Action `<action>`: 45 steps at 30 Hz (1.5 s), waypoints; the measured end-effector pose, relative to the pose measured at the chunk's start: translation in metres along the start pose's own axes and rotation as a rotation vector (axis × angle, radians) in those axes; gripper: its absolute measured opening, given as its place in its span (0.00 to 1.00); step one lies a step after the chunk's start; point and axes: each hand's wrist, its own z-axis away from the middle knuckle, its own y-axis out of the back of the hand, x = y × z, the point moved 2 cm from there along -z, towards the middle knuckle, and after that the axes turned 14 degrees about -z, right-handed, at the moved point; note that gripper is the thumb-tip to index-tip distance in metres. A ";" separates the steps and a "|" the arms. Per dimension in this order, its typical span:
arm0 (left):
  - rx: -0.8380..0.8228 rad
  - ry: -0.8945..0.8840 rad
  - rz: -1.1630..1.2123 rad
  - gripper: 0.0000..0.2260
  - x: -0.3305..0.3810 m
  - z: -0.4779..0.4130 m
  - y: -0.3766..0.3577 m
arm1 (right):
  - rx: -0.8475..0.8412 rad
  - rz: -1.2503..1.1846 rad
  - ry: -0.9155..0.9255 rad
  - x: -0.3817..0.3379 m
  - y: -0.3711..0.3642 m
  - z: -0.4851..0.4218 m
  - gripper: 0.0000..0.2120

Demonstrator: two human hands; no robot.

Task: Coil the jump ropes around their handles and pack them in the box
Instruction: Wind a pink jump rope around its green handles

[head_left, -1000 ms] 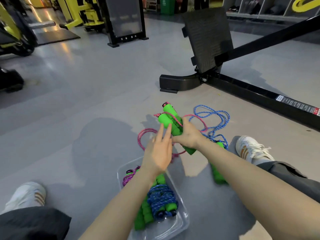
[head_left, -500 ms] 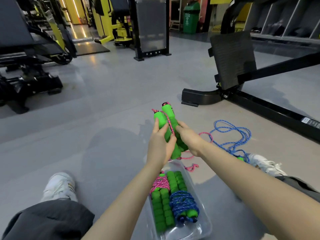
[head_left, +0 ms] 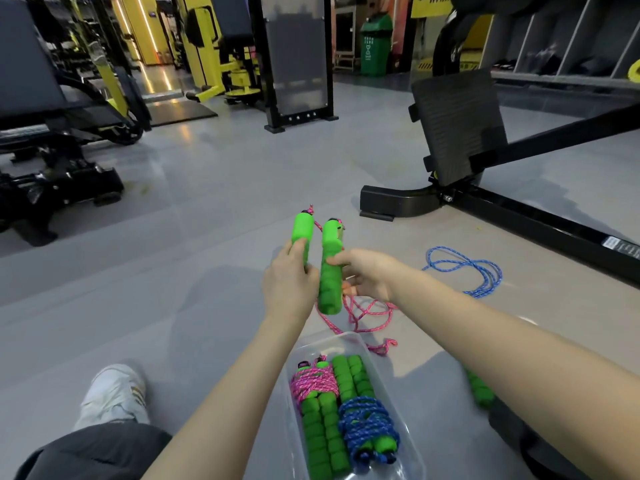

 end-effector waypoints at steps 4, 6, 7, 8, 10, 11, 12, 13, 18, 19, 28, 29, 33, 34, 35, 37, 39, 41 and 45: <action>0.019 -0.124 0.066 0.19 -0.006 0.000 -0.004 | -0.060 0.009 0.013 0.000 -0.007 -0.002 0.05; 0.053 -0.185 0.085 0.19 -0.007 0.001 -0.003 | -0.099 -0.023 0.044 0.000 -0.008 -0.002 0.05; 0.063 -0.202 0.083 0.19 -0.007 0.002 -0.003 | -0.114 -0.039 0.071 -0.001 -0.008 -0.002 0.06; 0.064 -0.209 0.070 0.19 -0.006 0.003 -0.003 | -0.133 -0.061 0.100 -0.001 -0.008 -0.001 0.06; 0.073 -0.265 0.018 0.21 -0.006 0.006 -0.002 | -0.176 -0.100 0.142 -0.001 -0.008 0.001 0.07; 0.081 -0.321 -0.006 0.24 -0.006 0.008 -0.002 | -0.189 -0.101 0.153 -0.002 -0.007 0.002 0.07; 0.047 -0.377 -0.035 0.27 -0.008 0.009 -0.003 | -0.196 -0.088 0.158 -0.002 -0.004 0.002 0.06; -0.018 -0.419 -0.077 0.31 -0.011 0.009 -0.005 | -0.199 -0.067 0.157 -0.003 -0.001 0.002 0.06; -0.104 -0.496 -0.187 0.40 -0.018 0.014 -0.009 | -0.234 0.055 0.171 -0.001 0.005 0.002 0.08; -0.097 -0.499 -0.182 0.39 -0.017 0.016 -0.009 | -0.240 0.079 0.165 0.000 0.003 0.003 0.06; -0.101 -0.501 -0.348 0.34 -0.031 0.013 -0.009 | 0.224 1.500 1.257 -0.008 0.021 0.004 0.20; -0.070 -0.577 -0.345 0.35 -0.032 0.013 -0.010 | 0.192 1.632 1.348 -0.007 0.024 0.003 0.29; 0.001 -0.885 -0.460 0.38 -0.027 0.021 -0.015 | 0.085 1.840 1.291 -0.001 0.031 -0.002 0.46; 0.026 -0.939 -0.458 0.38 -0.025 0.023 -0.015 | 0.073 1.846 1.305 0.001 0.034 -0.004 0.44; 0.049 -0.978 -0.443 0.37 -0.023 0.023 -0.015 | 0.054 1.837 1.332 0.002 0.036 -0.005 0.41; 0.104 -1.037 -0.429 0.35 -0.024 0.024 -0.016 | 0.027 1.791 1.390 0.003 0.039 -0.005 0.34; 0.161 -1.094 -0.453 0.31 -0.031 0.022 -0.019 | 0.021 1.746 1.401 0.004 0.039 -0.005 0.28; 0.226 -1.096 -0.540 0.29 -0.035 0.020 -0.021 | 0.006 1.718 1.377 0.006 0.038 -0.007 0.25; 0.278 -1.022 -0.668 0.24 -0.038 0.024 -0.029 | 0.001 1.626 1.290 0.006 0.038 -0.010 0.25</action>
